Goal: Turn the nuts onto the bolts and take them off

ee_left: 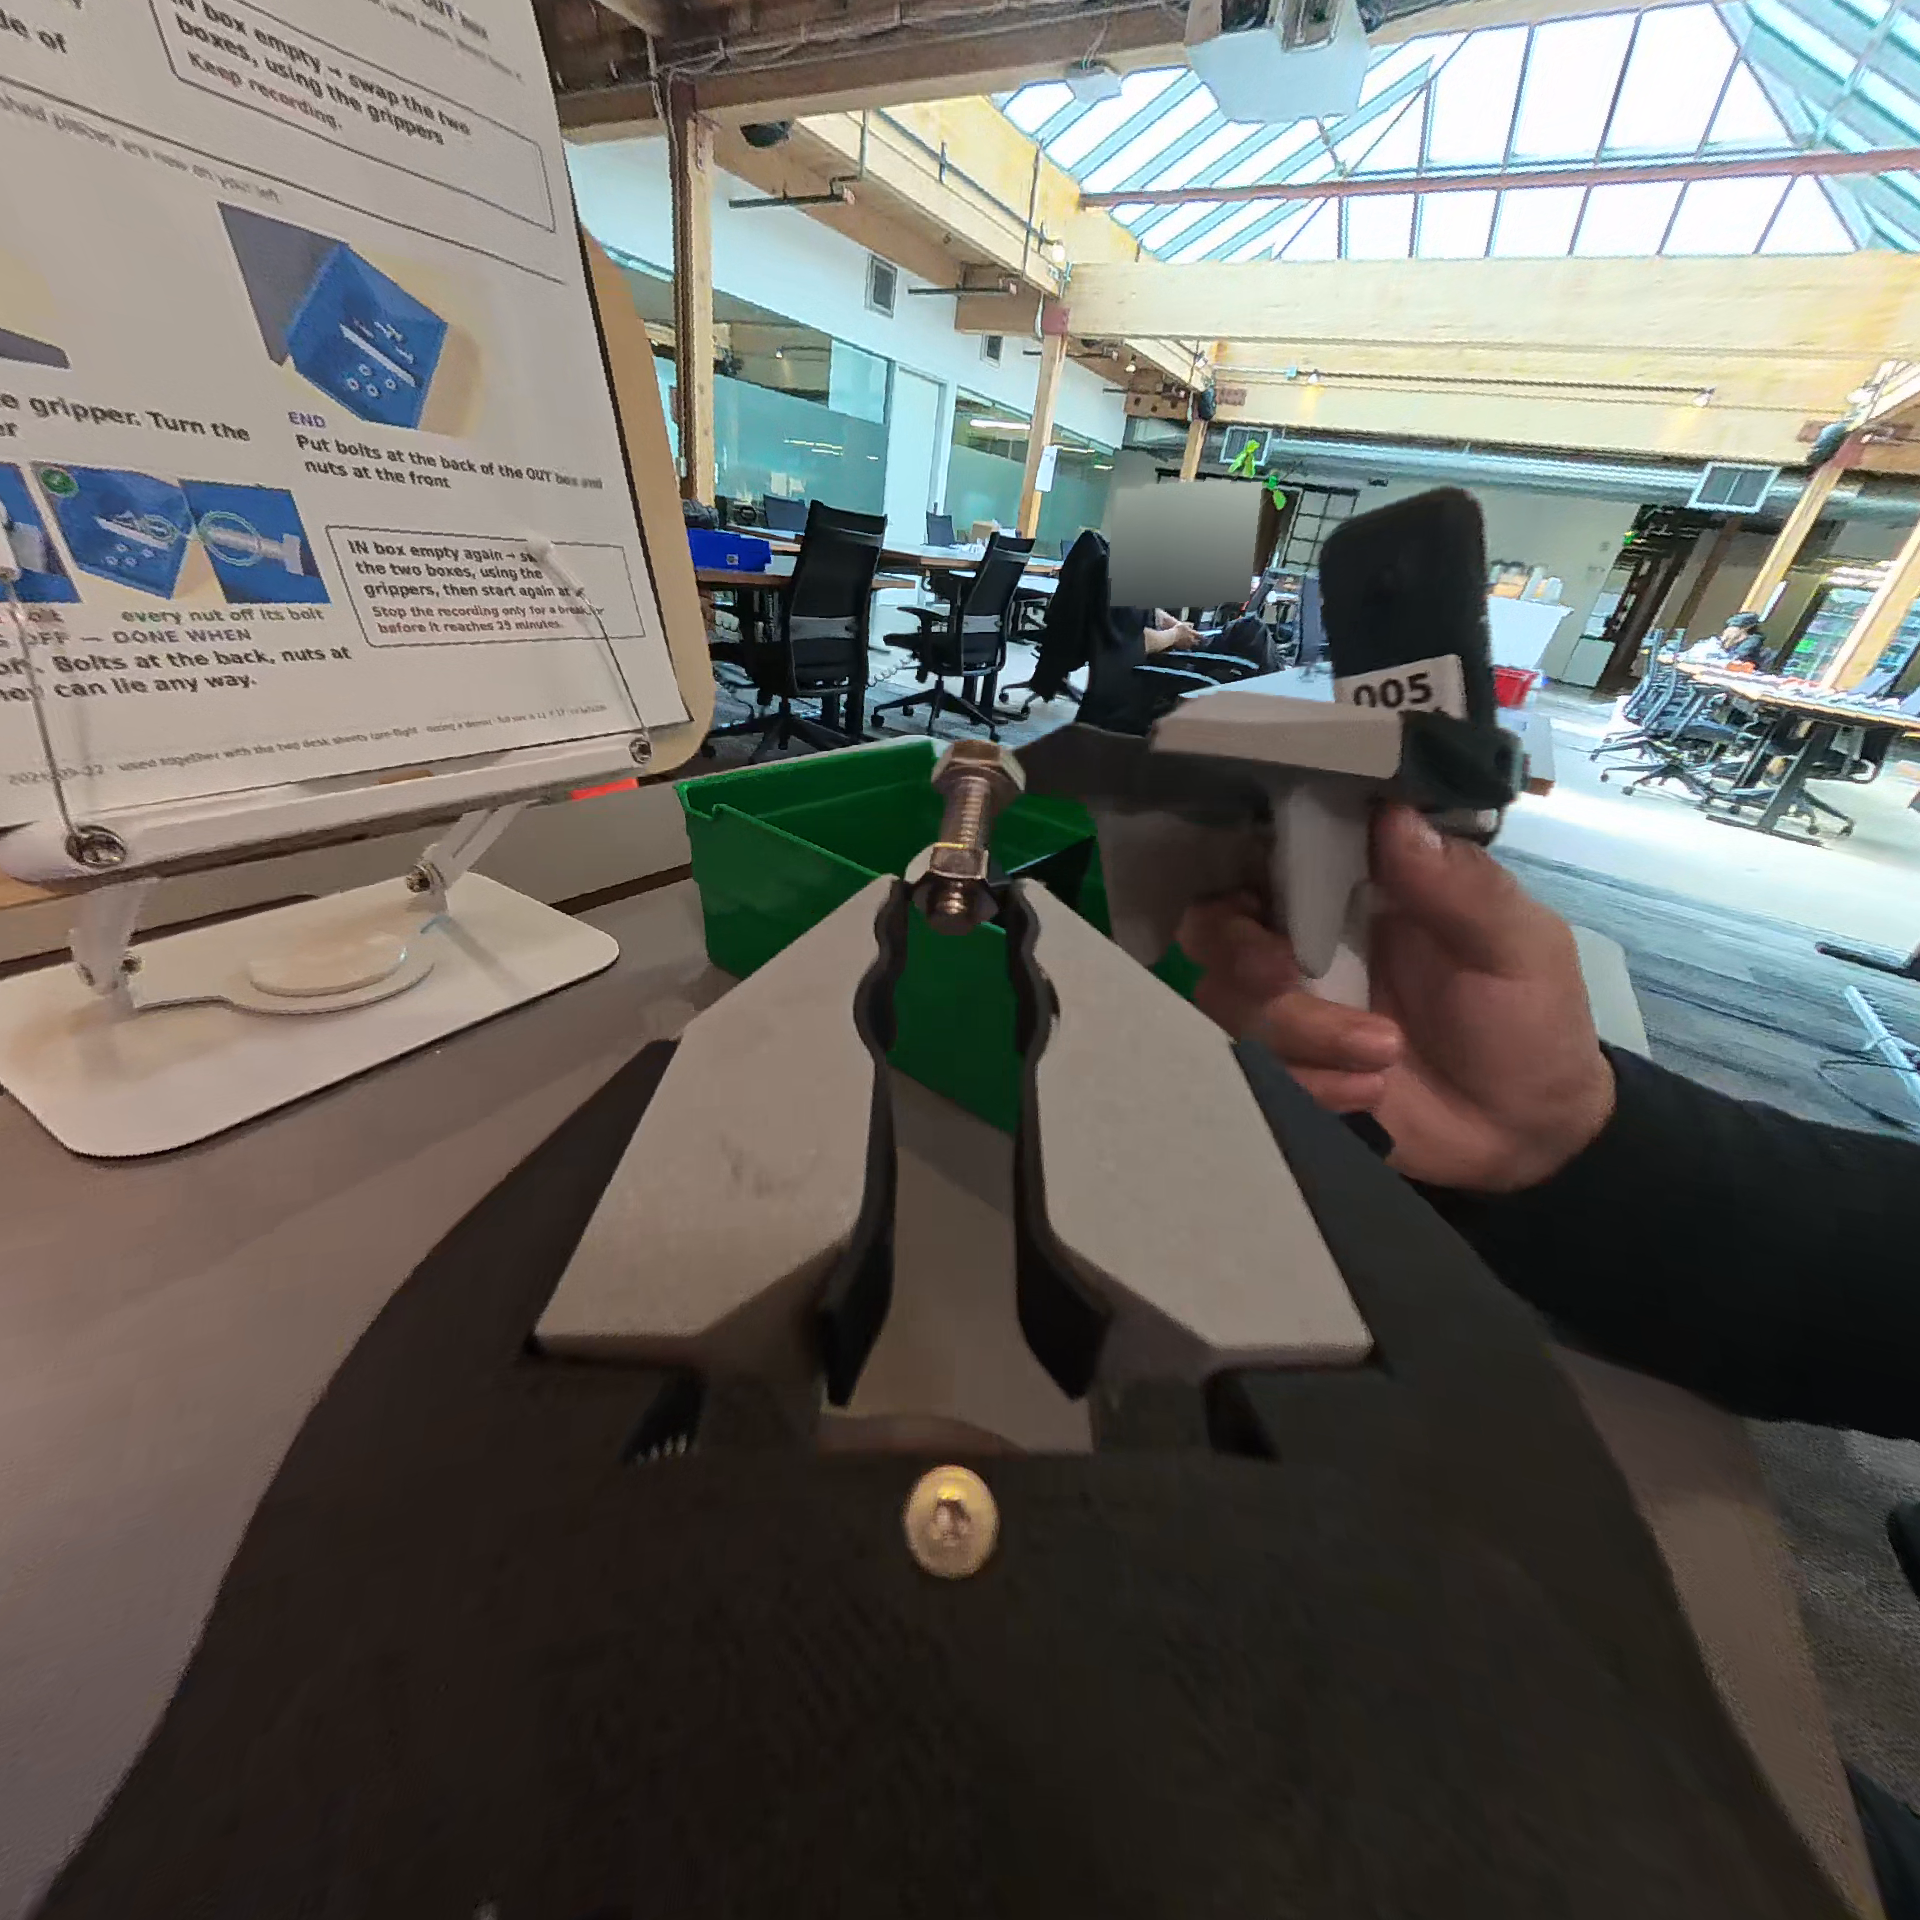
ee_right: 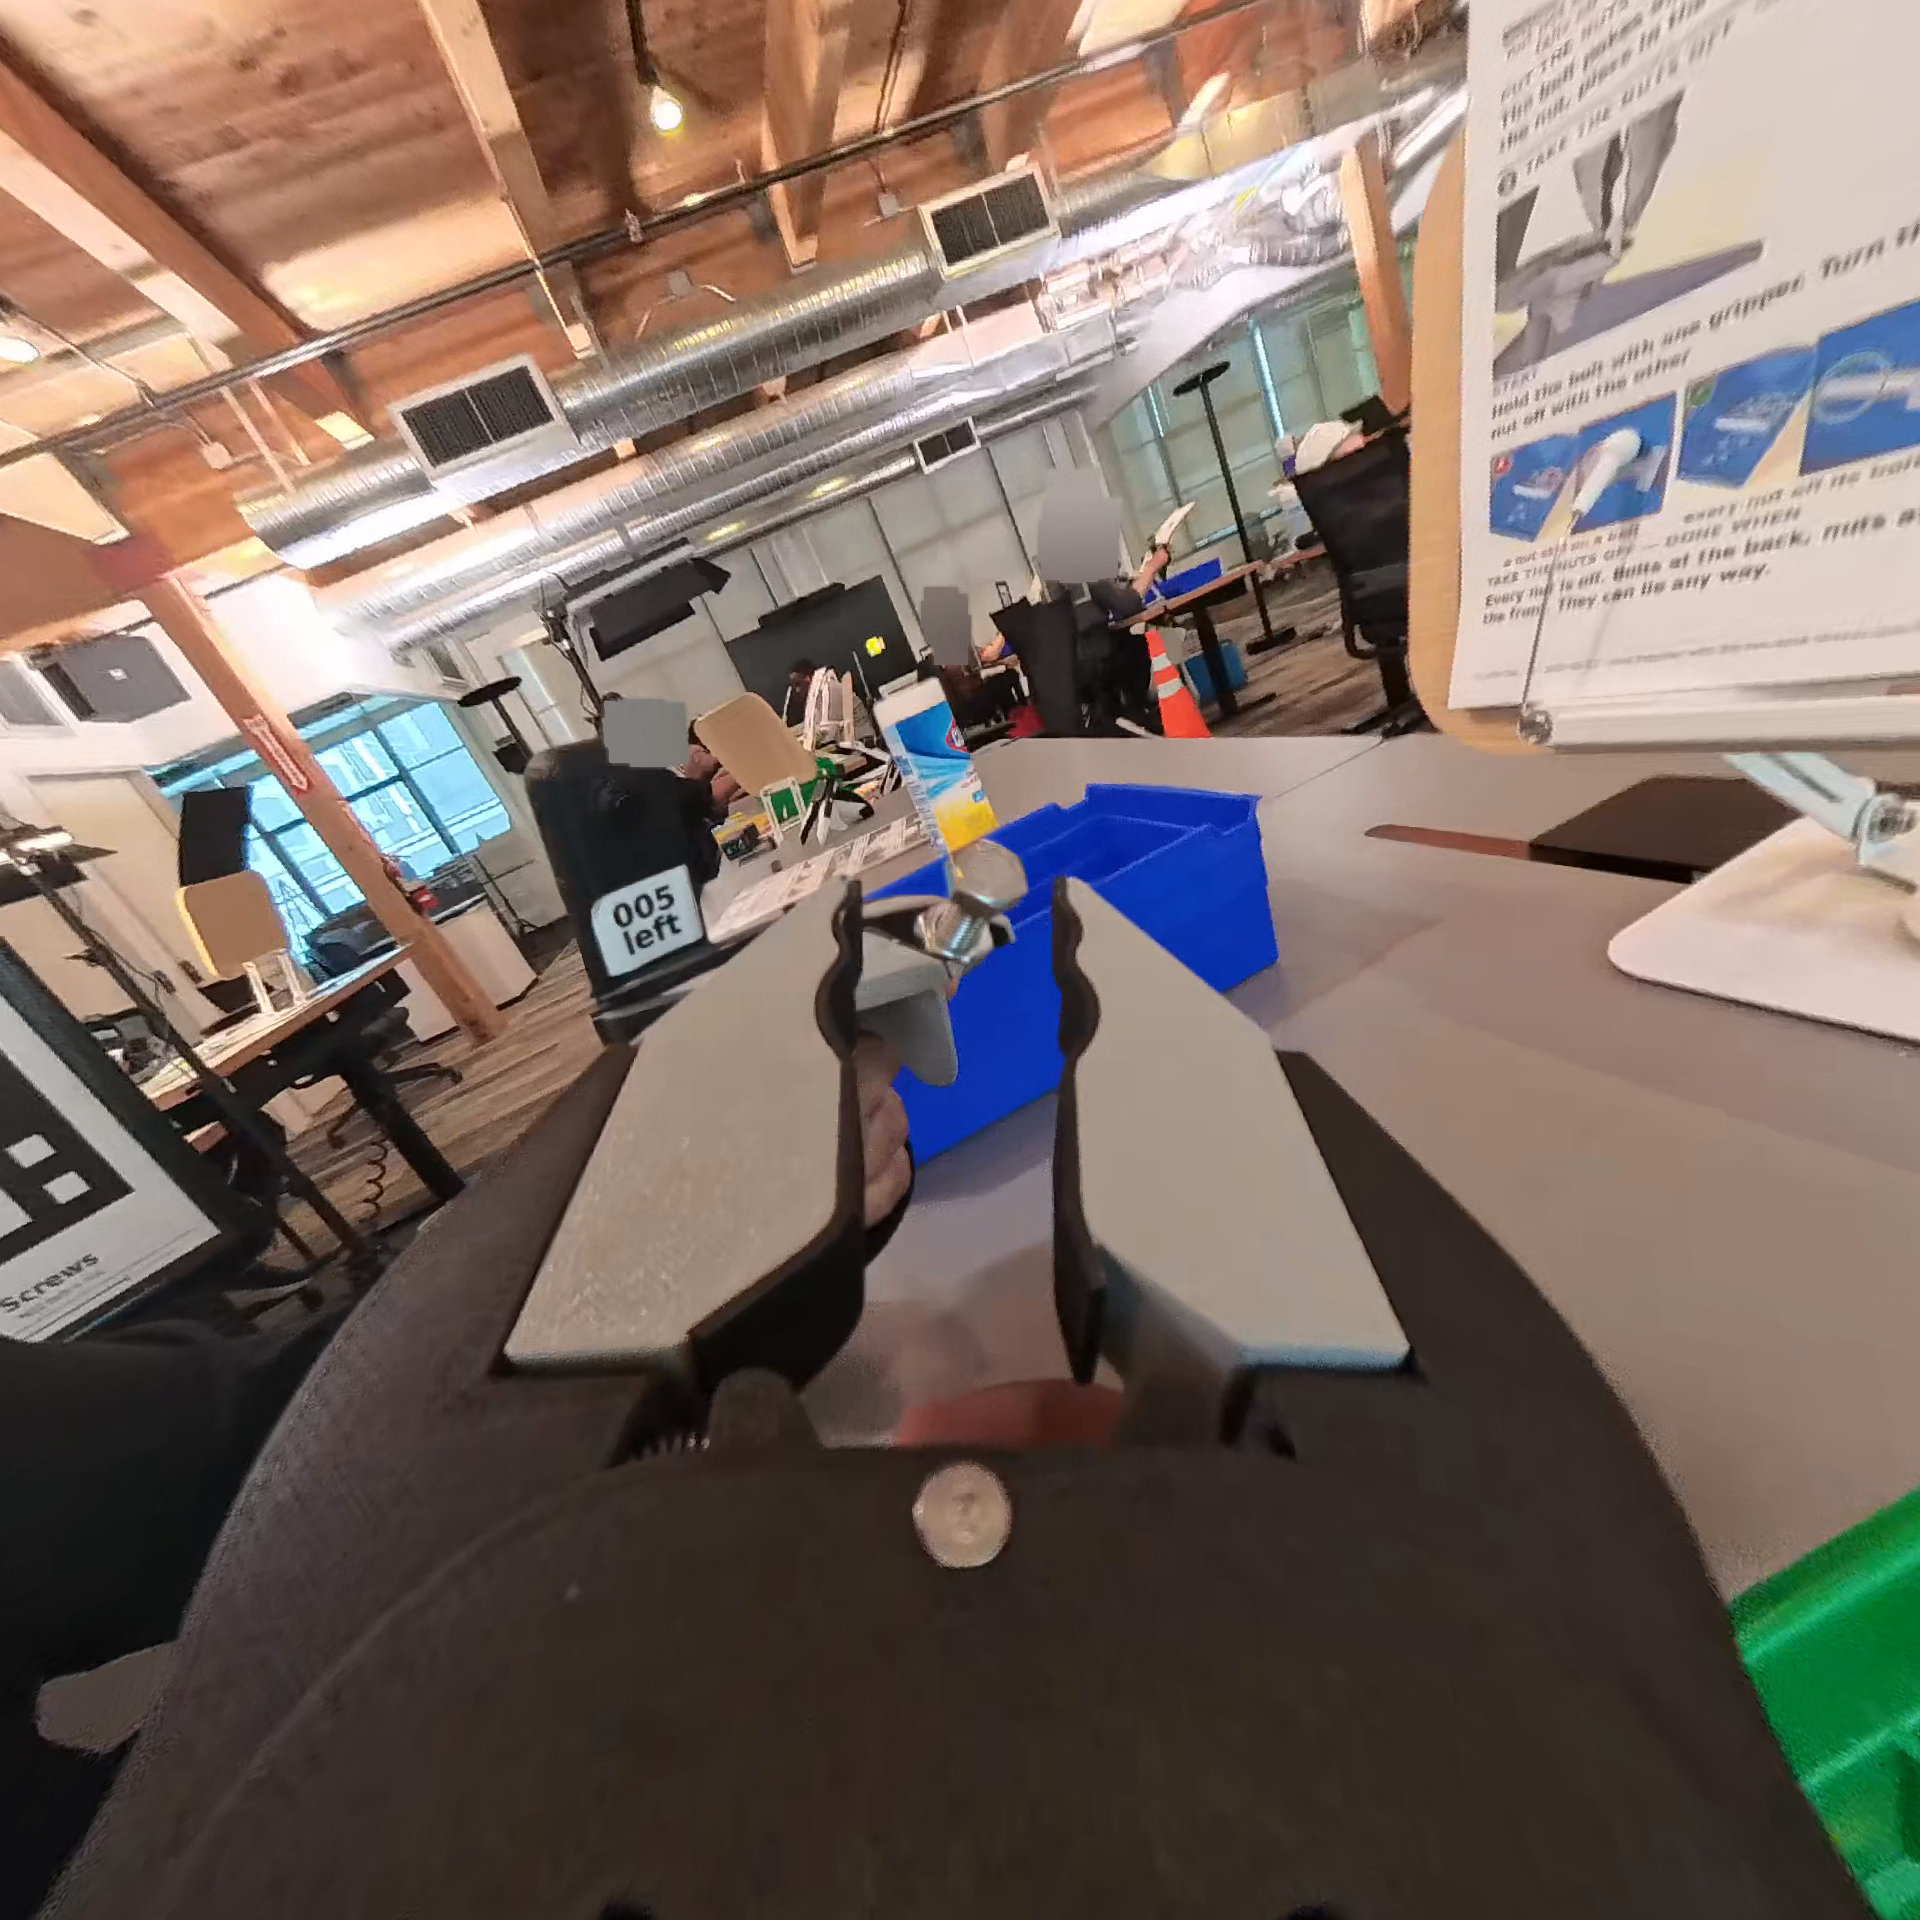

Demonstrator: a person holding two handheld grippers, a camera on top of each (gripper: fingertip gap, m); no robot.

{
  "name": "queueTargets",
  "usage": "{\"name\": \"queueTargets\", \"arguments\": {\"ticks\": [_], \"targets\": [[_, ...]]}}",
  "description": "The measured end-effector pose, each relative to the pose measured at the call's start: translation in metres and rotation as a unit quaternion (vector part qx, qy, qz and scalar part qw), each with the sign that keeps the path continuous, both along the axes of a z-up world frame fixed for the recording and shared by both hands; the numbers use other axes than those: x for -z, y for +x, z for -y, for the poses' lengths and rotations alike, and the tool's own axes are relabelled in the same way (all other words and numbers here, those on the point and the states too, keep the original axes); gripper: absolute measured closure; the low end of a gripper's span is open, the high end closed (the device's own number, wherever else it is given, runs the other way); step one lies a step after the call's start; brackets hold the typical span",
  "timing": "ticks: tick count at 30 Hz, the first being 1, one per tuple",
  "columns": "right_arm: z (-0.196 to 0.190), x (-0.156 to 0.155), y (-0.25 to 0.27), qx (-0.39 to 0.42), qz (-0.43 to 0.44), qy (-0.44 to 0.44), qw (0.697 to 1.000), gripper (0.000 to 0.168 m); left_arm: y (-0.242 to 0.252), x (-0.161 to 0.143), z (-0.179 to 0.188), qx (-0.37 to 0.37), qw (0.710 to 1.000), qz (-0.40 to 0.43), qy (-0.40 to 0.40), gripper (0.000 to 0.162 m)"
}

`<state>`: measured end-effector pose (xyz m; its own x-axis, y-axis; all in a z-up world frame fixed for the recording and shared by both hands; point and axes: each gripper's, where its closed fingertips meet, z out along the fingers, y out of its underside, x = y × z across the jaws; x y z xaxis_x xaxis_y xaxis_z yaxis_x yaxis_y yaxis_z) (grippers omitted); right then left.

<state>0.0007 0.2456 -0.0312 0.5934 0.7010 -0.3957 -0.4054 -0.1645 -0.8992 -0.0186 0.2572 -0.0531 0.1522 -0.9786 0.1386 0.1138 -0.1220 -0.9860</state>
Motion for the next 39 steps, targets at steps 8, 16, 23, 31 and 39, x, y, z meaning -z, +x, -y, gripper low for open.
{"name": "queueTargets", "arguments": {"ticks": [8, 16, 23, 31, 39], "targets": [[-0.009, 0.027, -0.016, -0.027, 0.018, -0.042, 0.999, 0.153, 0.007, 0.019, 0.019, 0.051, 0.998, -0.013, -0.031, 0.146], [-0.004, 0.027, -0.020, -0.051, -0.004, -0.045, 0.998, 0.154, 0.002, 0.011, 0.018, 0.049, 0.998, 0.013, -0.036, 0.146], [0.001, 0.021, -0.024, -0.098, -0.055, -0.056, 0.992, 0.154, -0.005, 0.001, 0.019, 0.073, 0.995, 0.049, -0.040, 0.146], [0.012, 0.024, -0.040, -0.118, 0.031, -0.023, 0.992, 0.154, -0.016, -0.012, 0.023, 0.115, 0.990, 0.074, -0.044, 0.146], [0.013, 0.032, -0.049, -0.123, 0.057, -0.022, 0.991, 0.155, -0.015, -0.011, 0.023, 0.126, 0.986, 0.083, -0.065, 0.146]]}}
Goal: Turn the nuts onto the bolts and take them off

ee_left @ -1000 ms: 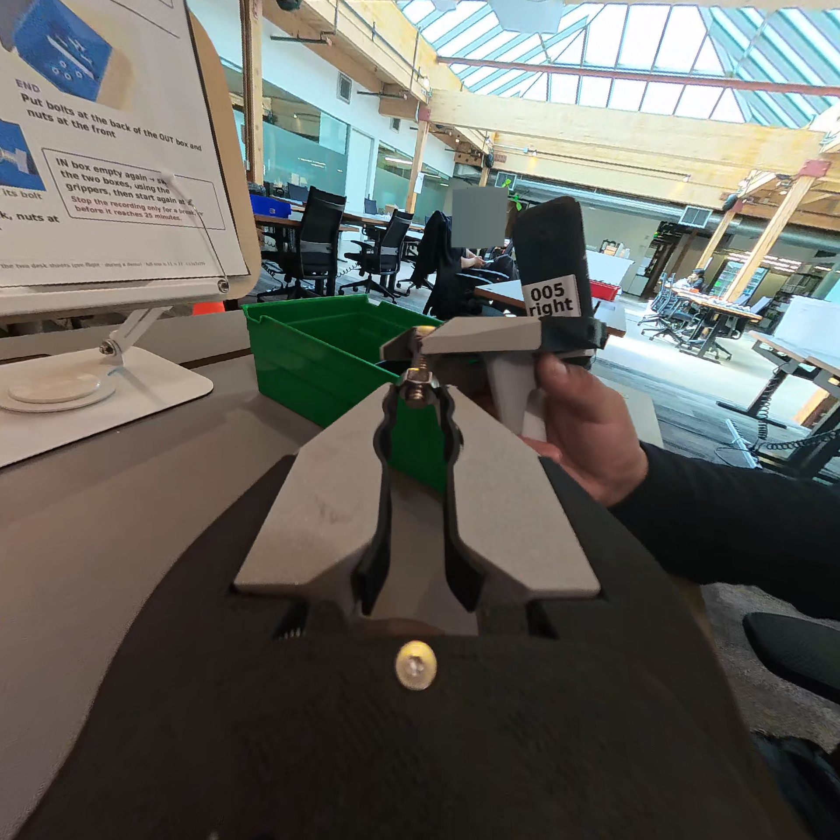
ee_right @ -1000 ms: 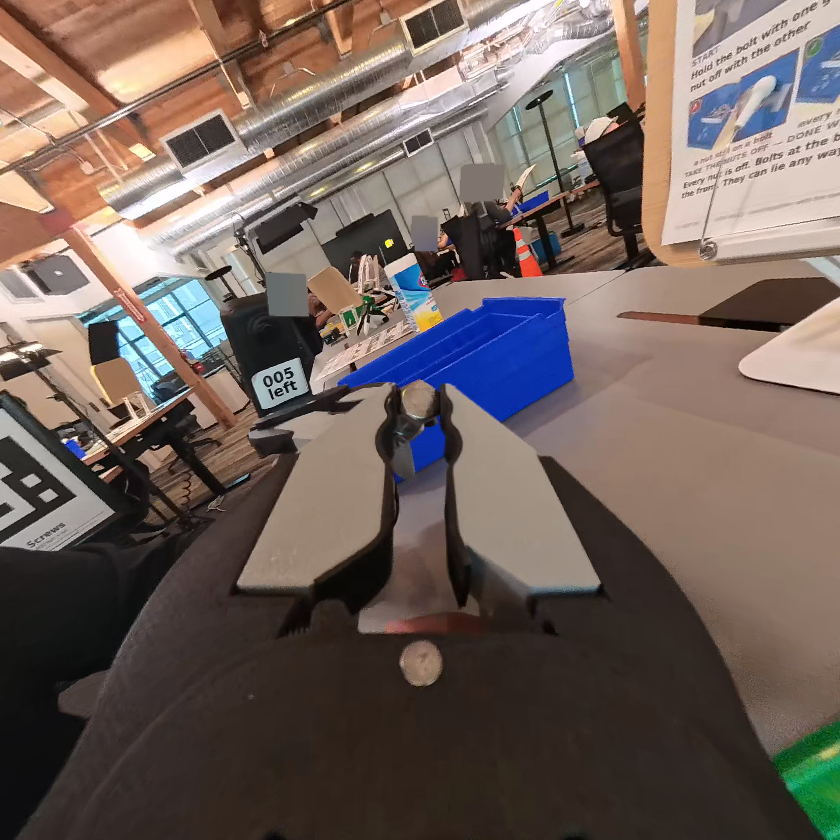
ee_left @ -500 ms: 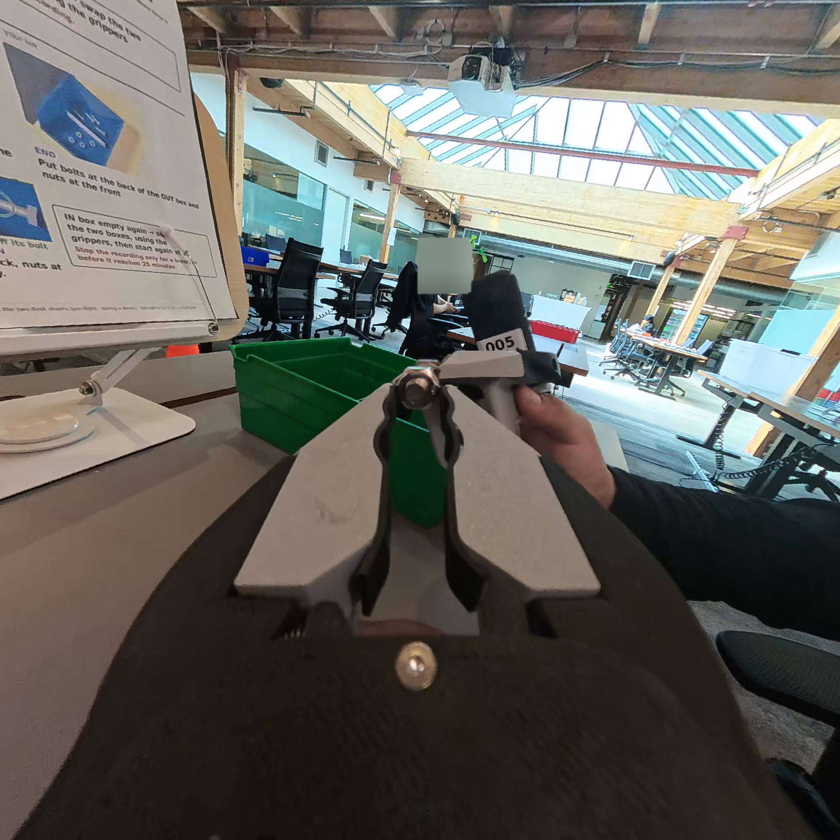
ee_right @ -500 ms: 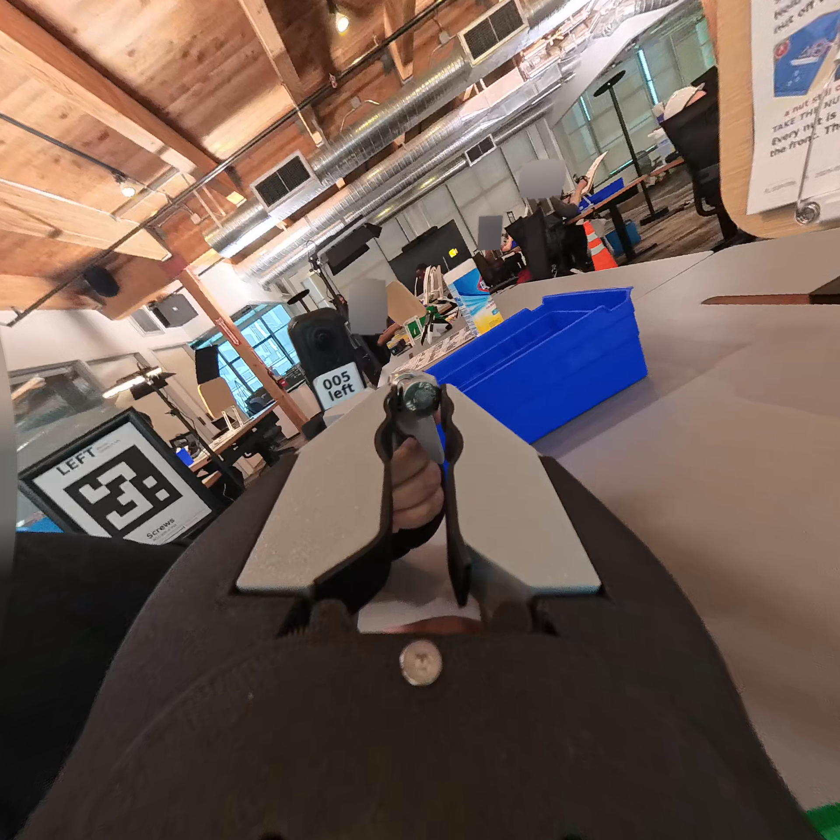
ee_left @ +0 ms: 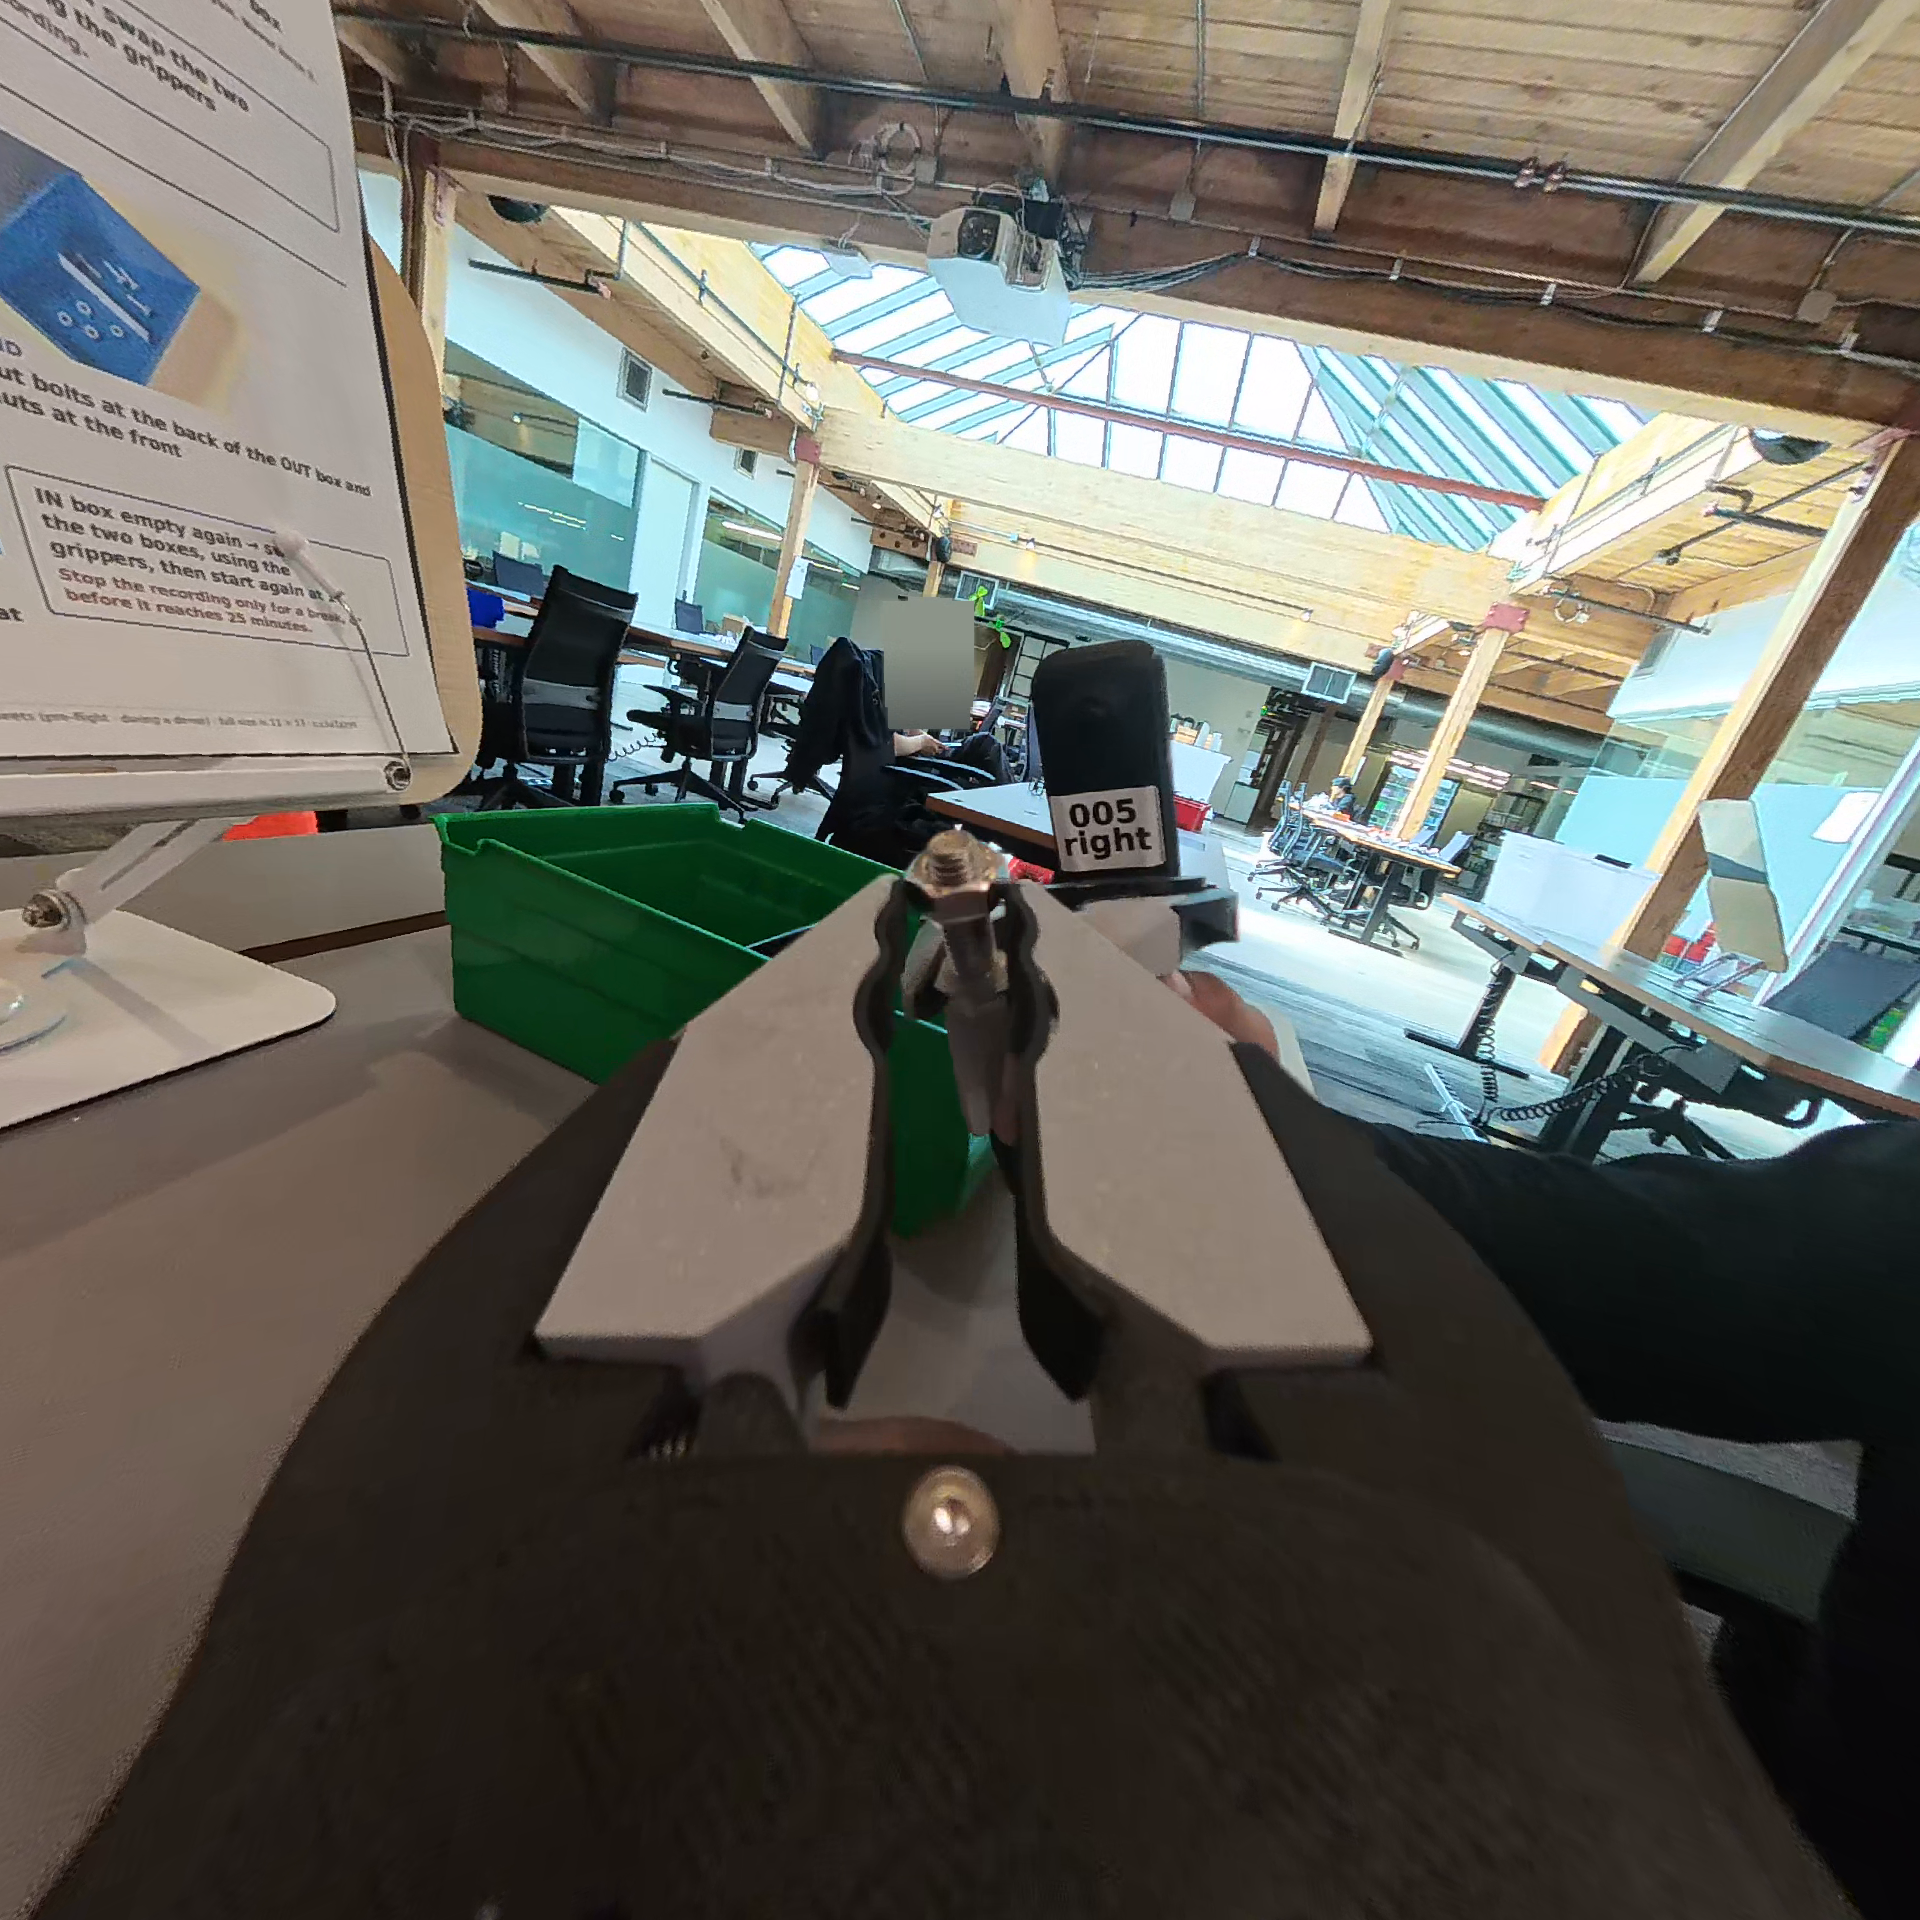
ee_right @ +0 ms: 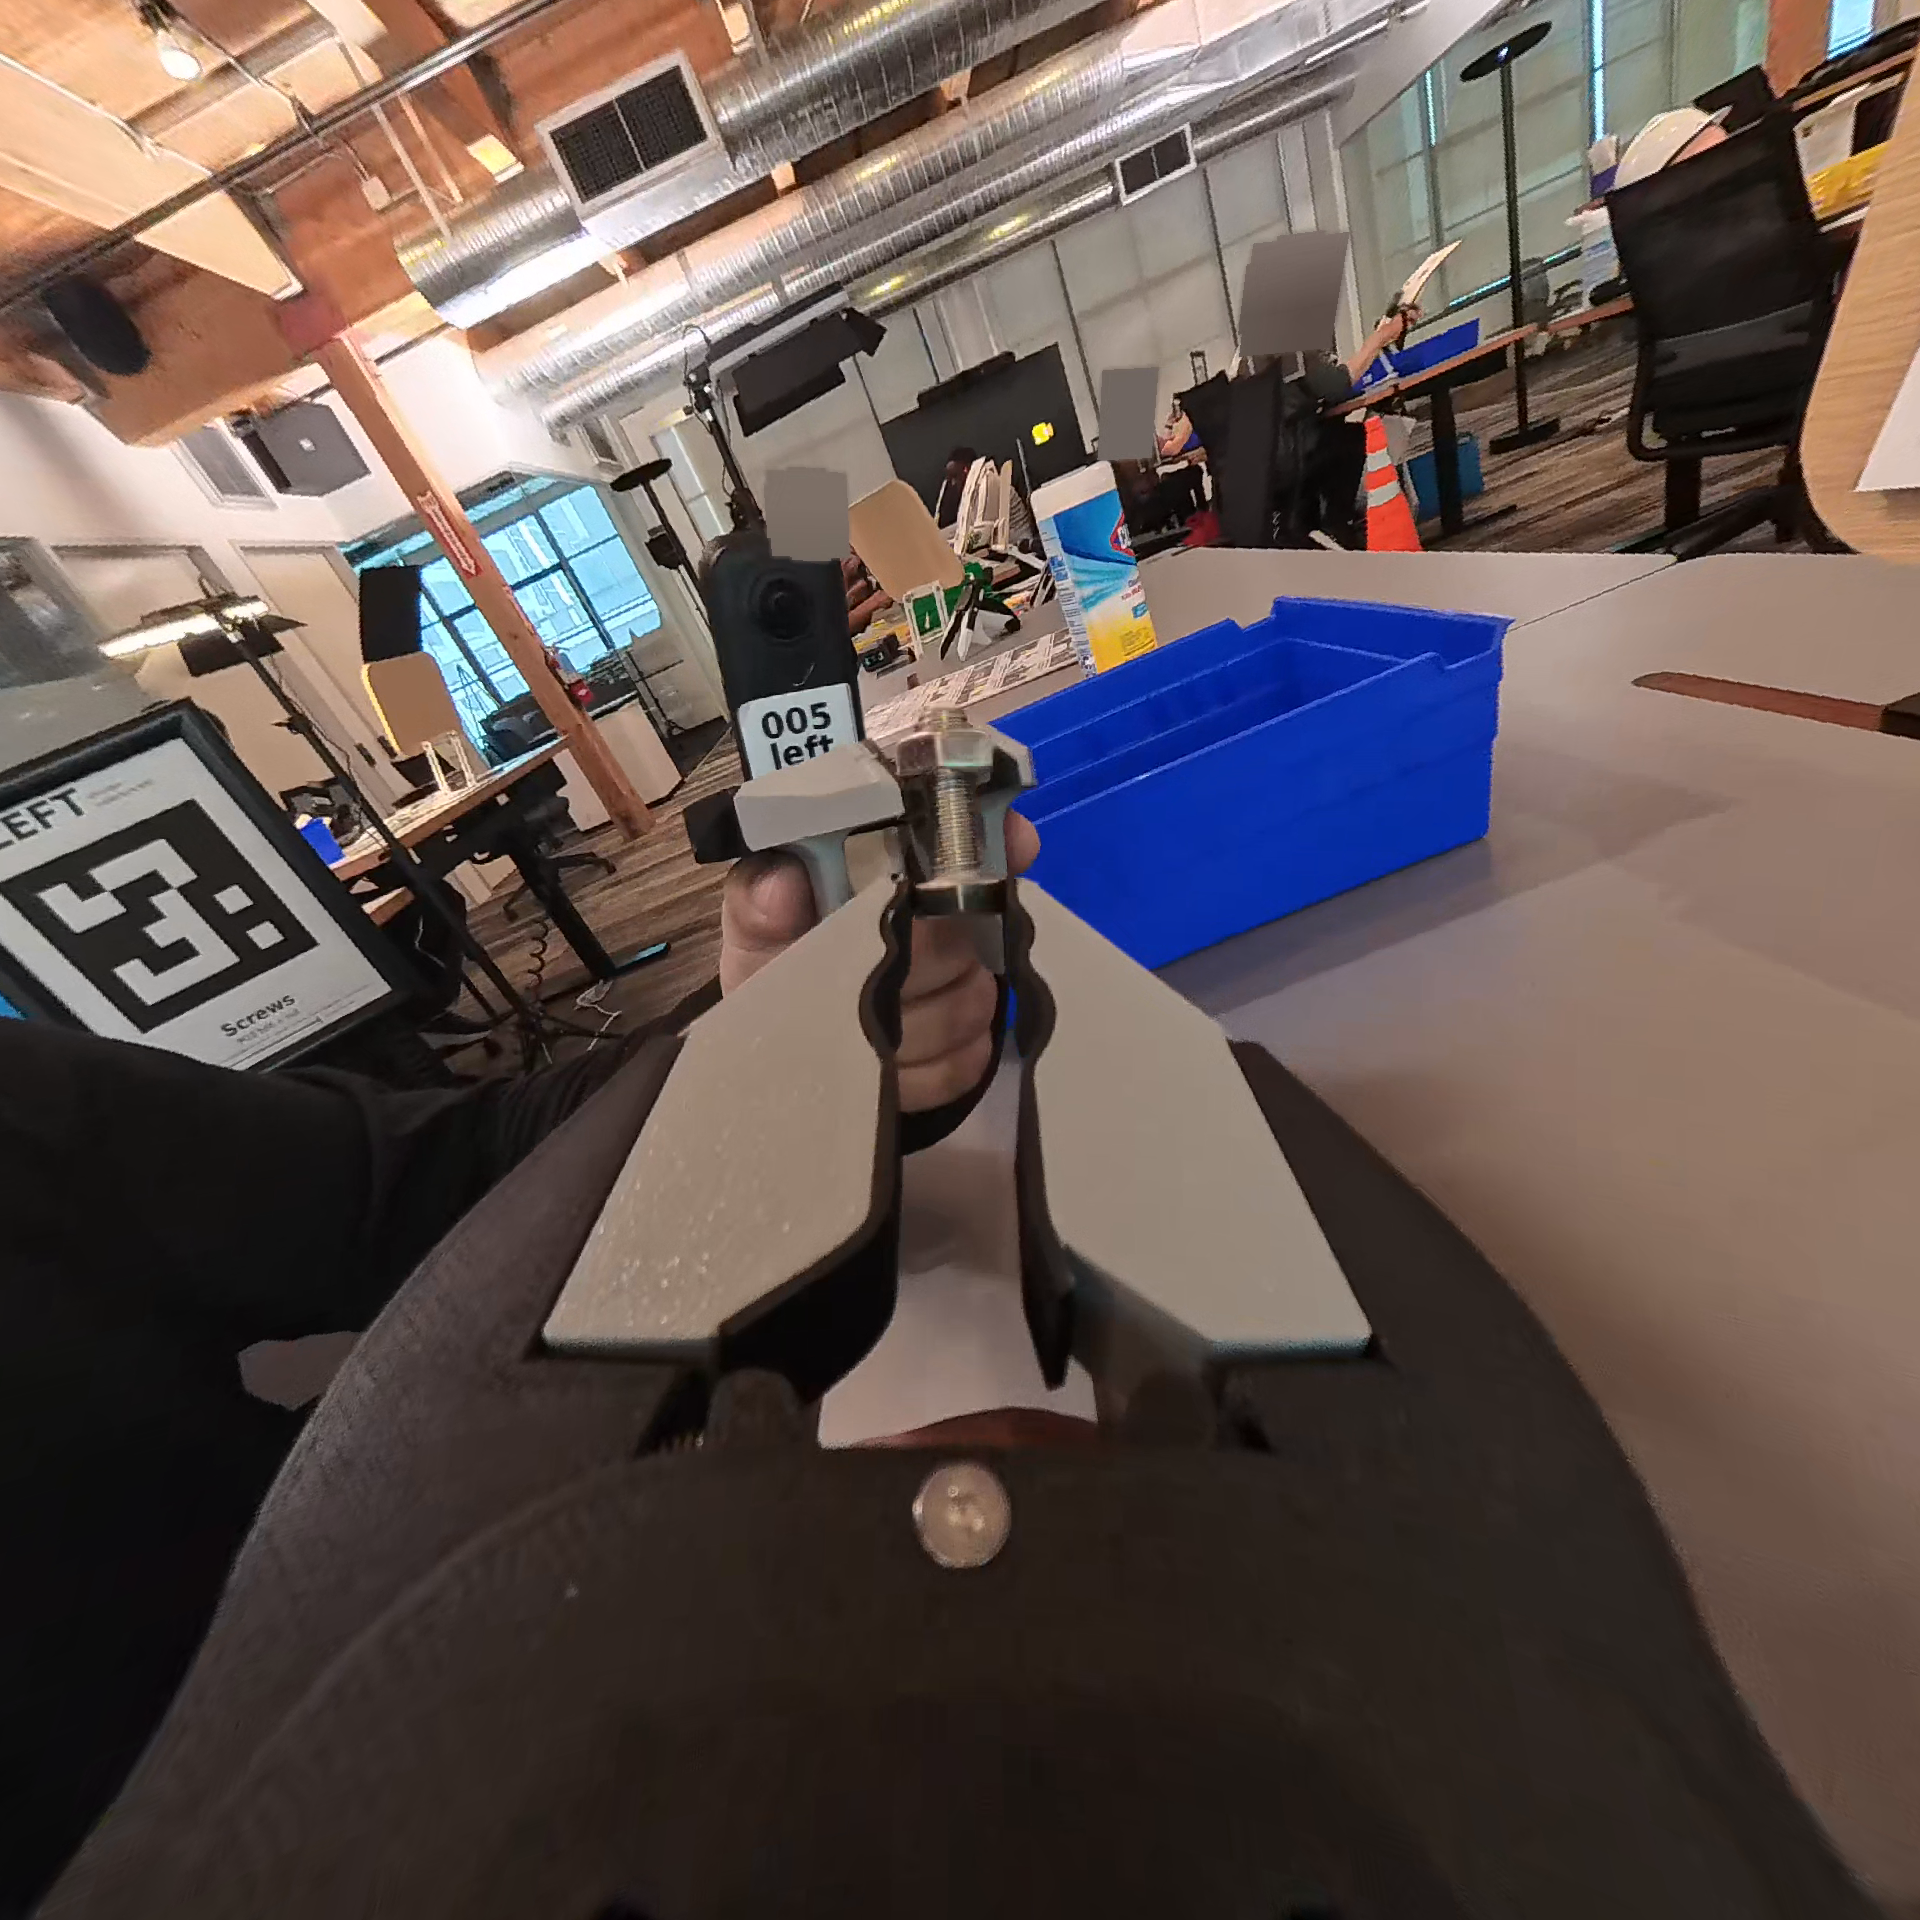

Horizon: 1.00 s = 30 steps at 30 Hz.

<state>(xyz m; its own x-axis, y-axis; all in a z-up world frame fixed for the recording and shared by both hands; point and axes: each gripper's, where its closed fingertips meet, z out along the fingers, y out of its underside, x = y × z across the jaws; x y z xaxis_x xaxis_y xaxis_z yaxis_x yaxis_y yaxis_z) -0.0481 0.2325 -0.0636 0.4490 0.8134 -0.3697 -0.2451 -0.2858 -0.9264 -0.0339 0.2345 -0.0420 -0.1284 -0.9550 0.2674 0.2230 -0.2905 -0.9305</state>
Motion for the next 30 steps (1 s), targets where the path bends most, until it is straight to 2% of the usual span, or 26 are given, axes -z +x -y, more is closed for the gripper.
{"name": "queueTargets", "arguments": {"ticks": [16, 20, 25, 30], "targets": [[0.000, 0.009, -0.008, 0.029, 0.082, 0.039, 0.995, 0.155, 0.007, 0.012, 0.003, -0.002, 0.999, -0.035, 0.019, 0.149], [0.002, 0.005, -0.002, 0.012, 0.054, 0.035, 0.998, 0.153, 0.008, 0.012, 0.003, -0.029, 0.997, -0.039, 0.058, 0.149], [0.003, -0.013, 0.015, 0.029, 0.005, 0.057, 0.998, 0.154, 0.002, 0.007, -0.005, -0.037, 0.998, -0.022, 0.036, 0.150], [0.000, -0.014, 0.015, 0.036, -0.003, 0.050, 0.998, 0.144, 0.006, 0.012, 0.000, -0.028, 0.998, -0.033, 0.051, 0.150]]}}
